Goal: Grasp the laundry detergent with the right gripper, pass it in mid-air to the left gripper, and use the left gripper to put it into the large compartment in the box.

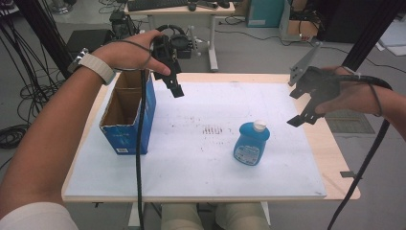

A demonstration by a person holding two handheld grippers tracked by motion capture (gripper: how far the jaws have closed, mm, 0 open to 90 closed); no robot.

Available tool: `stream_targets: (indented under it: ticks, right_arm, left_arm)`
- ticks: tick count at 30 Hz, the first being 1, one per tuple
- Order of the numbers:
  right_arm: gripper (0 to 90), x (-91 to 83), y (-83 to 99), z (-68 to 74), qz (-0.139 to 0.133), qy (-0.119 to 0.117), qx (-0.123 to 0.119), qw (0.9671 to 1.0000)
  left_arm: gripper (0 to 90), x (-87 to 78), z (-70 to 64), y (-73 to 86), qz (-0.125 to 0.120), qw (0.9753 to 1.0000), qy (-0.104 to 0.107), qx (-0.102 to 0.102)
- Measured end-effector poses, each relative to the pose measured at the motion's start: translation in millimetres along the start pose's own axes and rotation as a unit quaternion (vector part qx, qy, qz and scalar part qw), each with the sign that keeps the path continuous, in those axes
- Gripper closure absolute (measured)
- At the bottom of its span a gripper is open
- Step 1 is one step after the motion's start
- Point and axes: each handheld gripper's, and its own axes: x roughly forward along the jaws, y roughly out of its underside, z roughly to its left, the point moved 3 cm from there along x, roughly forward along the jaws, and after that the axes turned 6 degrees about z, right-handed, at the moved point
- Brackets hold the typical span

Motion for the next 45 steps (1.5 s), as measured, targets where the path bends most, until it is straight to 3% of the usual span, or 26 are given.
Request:
stream_targets:
  ticks: [14, 22, 39, 45]
  right_arm:
    - [5.3, -4.2, -1.3, 4.8, -0.001, 0.004, 0.004, 1.0000]
    - [4.5, -2.6, -1.6, 10.8, -0.002, 0.004, 0.007, 1.0000]
    - [4.6, 12.8, 4.7, 21.7, -0.002, -0.010, 0.026, 0.9996]
    - [4.5, 21.0, 7.8, 27.4, -0.011, -0.015, 0.047, 0.9987]
  left_arm:
    - [10.9, -0.2, -4.3, 0.5, 0.004, 0.9999, -0.003, -0.010]
    - [10.9, 0.4, -5.7, 0.3, 0.001, 1.0000, -0.008, -0.005]
    - [11.0, 5.8, -5.9, 1.8, 0.002, 1.0000, -0.006, -0.006]
    - [11.0, 6.3, -5.7, 1.8, 0.002, 0.9999, -0.007, -0.007]
